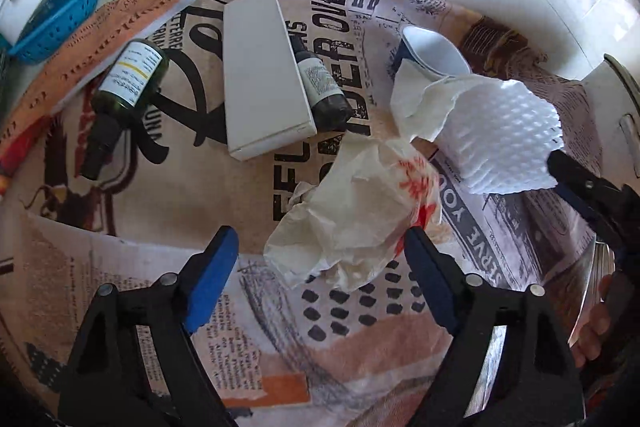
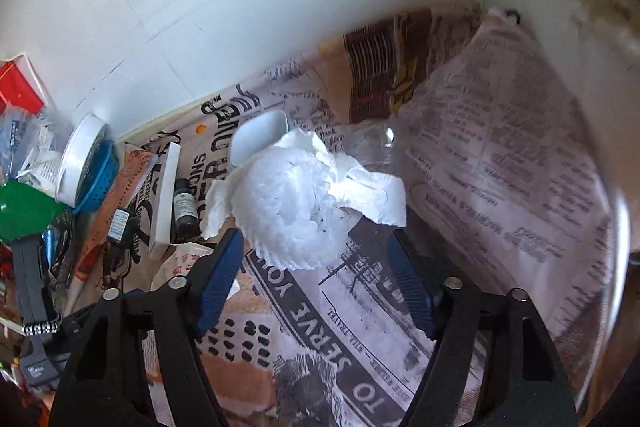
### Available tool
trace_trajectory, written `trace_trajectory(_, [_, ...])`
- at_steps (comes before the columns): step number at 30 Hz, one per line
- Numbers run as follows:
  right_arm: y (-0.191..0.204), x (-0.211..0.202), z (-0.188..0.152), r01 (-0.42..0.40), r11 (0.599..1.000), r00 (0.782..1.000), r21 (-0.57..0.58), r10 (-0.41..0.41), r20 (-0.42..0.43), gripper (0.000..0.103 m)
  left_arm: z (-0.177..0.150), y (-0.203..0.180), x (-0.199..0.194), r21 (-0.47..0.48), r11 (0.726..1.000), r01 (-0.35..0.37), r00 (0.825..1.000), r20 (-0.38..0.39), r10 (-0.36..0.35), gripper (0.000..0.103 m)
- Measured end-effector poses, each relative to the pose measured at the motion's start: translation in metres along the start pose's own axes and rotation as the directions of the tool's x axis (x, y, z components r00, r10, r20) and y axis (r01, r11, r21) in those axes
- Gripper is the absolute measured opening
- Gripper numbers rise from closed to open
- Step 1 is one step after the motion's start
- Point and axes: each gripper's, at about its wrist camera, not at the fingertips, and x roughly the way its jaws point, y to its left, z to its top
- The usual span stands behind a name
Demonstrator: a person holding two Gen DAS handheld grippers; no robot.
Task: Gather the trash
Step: 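Grasp the crumpled plastic bag with the left tool while the right tool grasps the foam net, then lift the plastic bag and foam net and carry them over the bucket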
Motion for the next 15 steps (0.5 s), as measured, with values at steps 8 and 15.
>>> trace_trajectory(8, [0.009,-0.003,-0.01,-0.012,1.0,1.0,-0.021,0.012,0.019,0.024,-0.012,-0.015,-0.004,0.062,0.998,0.033,0.999,0.029,-0.035,0.032])
trace_trajectory(15, [0.015,-0.046,-0.028,0.003,0.998,0.999,-0.064,0.0,0.046,0.02,-0.027,-0.022,-0.035,0.127,0.992,0.007,0.997,0.079,-0.017,0.008])
